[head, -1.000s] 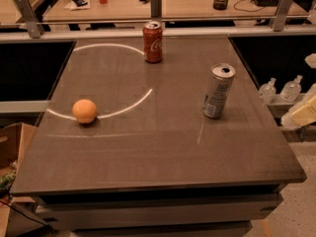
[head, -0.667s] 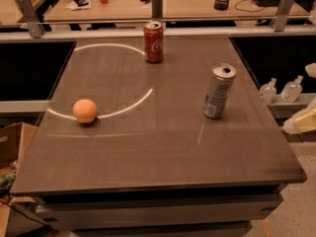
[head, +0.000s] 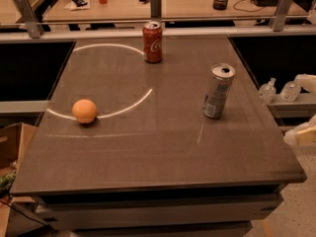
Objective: Pick redbull can
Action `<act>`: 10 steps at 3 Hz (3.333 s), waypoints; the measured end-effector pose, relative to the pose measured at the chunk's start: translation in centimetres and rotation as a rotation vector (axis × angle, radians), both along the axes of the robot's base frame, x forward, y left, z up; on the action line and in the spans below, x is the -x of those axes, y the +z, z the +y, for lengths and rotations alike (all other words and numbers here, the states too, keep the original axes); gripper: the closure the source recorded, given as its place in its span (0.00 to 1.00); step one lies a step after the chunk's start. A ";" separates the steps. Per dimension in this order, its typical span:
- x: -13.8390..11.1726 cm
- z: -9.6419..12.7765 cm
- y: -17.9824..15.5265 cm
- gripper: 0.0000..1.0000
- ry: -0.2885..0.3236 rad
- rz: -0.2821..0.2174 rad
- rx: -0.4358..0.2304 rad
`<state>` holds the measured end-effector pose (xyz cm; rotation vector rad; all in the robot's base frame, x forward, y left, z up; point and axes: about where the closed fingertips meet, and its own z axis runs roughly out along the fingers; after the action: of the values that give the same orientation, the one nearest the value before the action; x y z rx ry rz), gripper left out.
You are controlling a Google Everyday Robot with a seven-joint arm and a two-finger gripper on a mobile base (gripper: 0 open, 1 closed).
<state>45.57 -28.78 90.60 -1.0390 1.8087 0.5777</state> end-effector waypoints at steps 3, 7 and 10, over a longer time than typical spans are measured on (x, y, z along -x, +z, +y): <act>-1.3 2.8 -1.6 0.00 0.068 -0.040 -0.083; -6.0 8.8 -3.0 0.00 0.066 -0.056 -0.216; -8.5 14.5 -3.9 0.00 0.178 -0.103 -0.292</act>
Offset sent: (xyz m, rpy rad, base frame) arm 0.0136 0.0239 -0.0176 0.1161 -0.0467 0.0552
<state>54.07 -14.29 86.65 -1.0134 1.4981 0.8536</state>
